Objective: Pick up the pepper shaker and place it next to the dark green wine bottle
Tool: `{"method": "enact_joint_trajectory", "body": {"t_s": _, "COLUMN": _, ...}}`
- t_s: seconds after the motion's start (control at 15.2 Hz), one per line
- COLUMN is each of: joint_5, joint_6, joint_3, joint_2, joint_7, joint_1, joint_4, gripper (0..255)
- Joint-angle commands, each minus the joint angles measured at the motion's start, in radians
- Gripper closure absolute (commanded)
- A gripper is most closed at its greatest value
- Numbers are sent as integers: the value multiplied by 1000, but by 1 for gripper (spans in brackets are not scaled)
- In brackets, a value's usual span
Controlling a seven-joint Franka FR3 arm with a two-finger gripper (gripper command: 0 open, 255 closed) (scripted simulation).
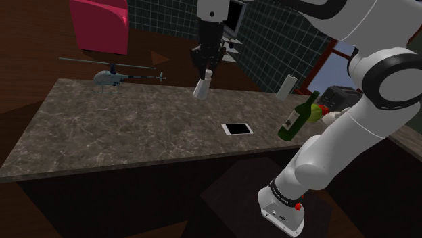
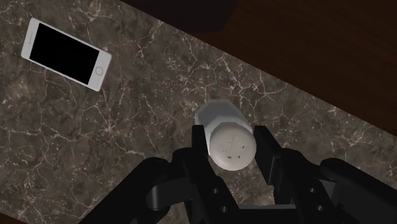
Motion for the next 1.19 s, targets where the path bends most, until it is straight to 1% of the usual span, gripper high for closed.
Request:
{"method": "enact_joint_trajectory", "body": {"t_s": 0.0, "joint_5": -2, "joint_6": -30, "joint_3": 0, "joint_2": 8, "joint_7": 1, "joint_1": 0, "joint_4": 37, "gripper": 255}}
{"method": "enact_joint_trajectory", "body": {"t_s": 0.59, "joint_5": -16, "joint_6": -166, "joint_3": 7, "joint_2": 65, "joint_7": 14, "joint_1": 4, "joint_4": 229, "gripper": 255}}
{"method": "enact_joint_trajectory", "body": {"t_s": 1.12, "joint_5": -38, "joint_6": -306, "joint_3": 20, "joint_2": 148, "joint_7": 33, "joint_1": 16, "joint_4": 446, "gripper": 255}}
